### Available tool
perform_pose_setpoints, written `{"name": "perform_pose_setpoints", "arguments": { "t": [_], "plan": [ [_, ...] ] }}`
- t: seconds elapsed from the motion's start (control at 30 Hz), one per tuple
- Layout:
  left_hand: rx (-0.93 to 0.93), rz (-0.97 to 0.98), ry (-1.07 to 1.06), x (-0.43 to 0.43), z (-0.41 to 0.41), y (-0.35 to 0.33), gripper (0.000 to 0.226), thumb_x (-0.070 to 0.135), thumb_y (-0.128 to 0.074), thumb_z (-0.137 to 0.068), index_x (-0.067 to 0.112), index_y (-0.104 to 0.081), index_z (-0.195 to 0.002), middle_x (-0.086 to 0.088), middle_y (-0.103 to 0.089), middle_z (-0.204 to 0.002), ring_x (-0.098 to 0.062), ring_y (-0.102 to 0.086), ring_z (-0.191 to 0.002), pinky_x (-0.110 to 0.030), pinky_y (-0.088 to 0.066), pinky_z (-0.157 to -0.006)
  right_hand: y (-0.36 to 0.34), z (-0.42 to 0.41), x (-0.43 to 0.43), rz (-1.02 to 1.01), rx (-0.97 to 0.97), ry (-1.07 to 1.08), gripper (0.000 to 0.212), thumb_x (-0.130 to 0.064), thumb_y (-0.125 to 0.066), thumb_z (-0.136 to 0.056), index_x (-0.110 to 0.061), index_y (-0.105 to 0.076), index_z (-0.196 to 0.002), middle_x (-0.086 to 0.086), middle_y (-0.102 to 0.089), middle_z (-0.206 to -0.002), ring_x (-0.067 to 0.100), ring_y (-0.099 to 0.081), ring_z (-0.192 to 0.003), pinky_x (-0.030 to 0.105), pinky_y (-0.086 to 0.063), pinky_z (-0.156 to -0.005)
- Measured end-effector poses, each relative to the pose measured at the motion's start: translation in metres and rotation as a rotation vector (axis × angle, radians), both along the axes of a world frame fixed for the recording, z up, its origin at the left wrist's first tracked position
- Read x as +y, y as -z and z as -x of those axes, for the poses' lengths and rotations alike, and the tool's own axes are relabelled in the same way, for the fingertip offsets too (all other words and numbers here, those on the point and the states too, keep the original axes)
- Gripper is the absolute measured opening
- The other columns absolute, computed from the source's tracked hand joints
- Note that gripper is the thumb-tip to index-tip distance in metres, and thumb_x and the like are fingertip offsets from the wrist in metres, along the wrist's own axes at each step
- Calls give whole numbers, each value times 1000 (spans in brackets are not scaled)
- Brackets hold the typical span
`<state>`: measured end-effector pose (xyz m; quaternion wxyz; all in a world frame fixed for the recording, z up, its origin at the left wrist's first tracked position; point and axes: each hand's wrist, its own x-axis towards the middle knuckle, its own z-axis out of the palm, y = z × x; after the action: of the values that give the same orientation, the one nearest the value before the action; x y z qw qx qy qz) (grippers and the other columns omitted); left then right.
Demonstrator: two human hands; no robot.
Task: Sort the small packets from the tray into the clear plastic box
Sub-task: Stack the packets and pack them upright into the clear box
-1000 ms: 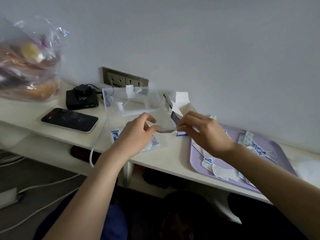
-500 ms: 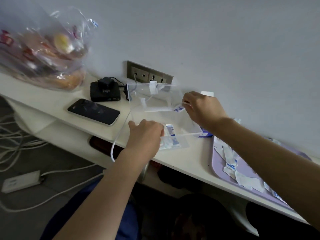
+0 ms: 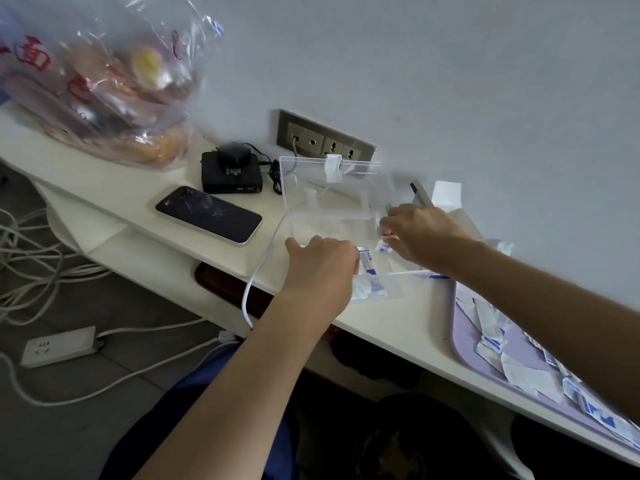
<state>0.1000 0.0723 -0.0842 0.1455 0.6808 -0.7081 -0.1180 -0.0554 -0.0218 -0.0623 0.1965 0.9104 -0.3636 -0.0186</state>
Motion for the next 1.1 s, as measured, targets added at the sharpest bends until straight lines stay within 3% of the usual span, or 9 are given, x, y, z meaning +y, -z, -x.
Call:
{"name": "perform_pose_setpoints", "arguments": {
  "t": [0.07, 0.17, 0.33, 0.47, 0.53, 0.7, 0.83, 1.0, 1.1],
  "plan": [
    [16, -1, 1, -1, -1, 0, 24, 11, -58, -89, 32, -47, -83, 6, -60, -96, -17, -49, -101, -38, -24, -86, 1, 3, 3, -120, 2, 72, 3, -19, -63, -83, -16, -64, -82, -1, -62, -82, 22, -63, -76, 28, -46, -67],
    [25, 2, -5, -3, -1, 0, 30, 10, -58, -88, 33, -43, -78, 7, -55, -89, -17, -49, -98, -36, -21, -81, -2, 8, 6, -270, 0, 118, 12, -25, -54, -91, -18, -64, -92, -4, -62, -93, 19, -60, -87, 28, -45, -72],
    [26, -11, -3, -1, 0, 0, 23, 10, -58, -88, 29, -47, -84, 4, -61, -98, -18, -51, -99, -38, -25, -86, -4, 8, 0, -156, 31, 162, 16, -22, -50, -93, -14, -63, -98, -1, -61, -99, 23, -60, -88, 28, -41, -68],
    [10, -16, 1, 0, 1, -1, 21, 11, -58, -89, 29, -48, -87, 2, -60, -102, -20, -51, -102, -39, -26, -91, 1, 0, -7, 5, -19, 132, 1, -9, -65, -81, -9, -66, -81, 5, -62, -82, 27, -61, -73, 28, -38, -53],
    [9, -22, -2, 0, 0, -2, 19, 10, -58, -89, 28, -51, -89, 2, -60, -103, -20, -51, -102, -39, -26, -91, 8, -1, -9, 7, -29, 75, 10, -1, -71, -70, -7, -64, -69, 7, -60, -70, 29, -61, -64, 27, -40, -47],
    [-15, -5, 21, 1, 0, -1, 15, 10, -59, -89, 23, -56, -96, 2, -60, -102, -21, -51, -102, -40, -28, -91, 21, -3, -16, -139, 241, 129, 16, -18, -49, -91, -14, -64, -90, 1, -63, -92, 24, -62, -88, 29, -47, -69],
    [-32, 8, 29, 1, -1, -1, 15, 11, -58, -90, 23, -56, -98, 3, -60, -103, -19, -51, -102, -40, -28, -91, 20, -9, -20, -294, 325, 152, 14, -17, -54, -84, -12, -66, -88, 6, -67, -92, 24, -60, -80, 27, -37, -62],
    [-34, 17, 37, 1, -1, -2, 15, 12, -57, -91, 22, -57, -101, 3, -59, -103, -19, -52, -102, -40, -28, -91, 15, -11, -20, -418, 370, 156, 24, -22, -54, -91, -25, -57, -114, -1, -60, -103, 21, -56, -102, 24, -32, -71],
    [-37, 22, 39, 2, -1, -3, 15, 12, -57, -90, 22, -57, -101, 3, -59, -103, -19, -52, -101, -40, -28, -92, 16, -11, -21, -465, 414, 137, 22, -21, -52, -92, -28, -58, -112, -4, -53, -95, 20, -55, -102, 24, -34, -74]
  ]
}}
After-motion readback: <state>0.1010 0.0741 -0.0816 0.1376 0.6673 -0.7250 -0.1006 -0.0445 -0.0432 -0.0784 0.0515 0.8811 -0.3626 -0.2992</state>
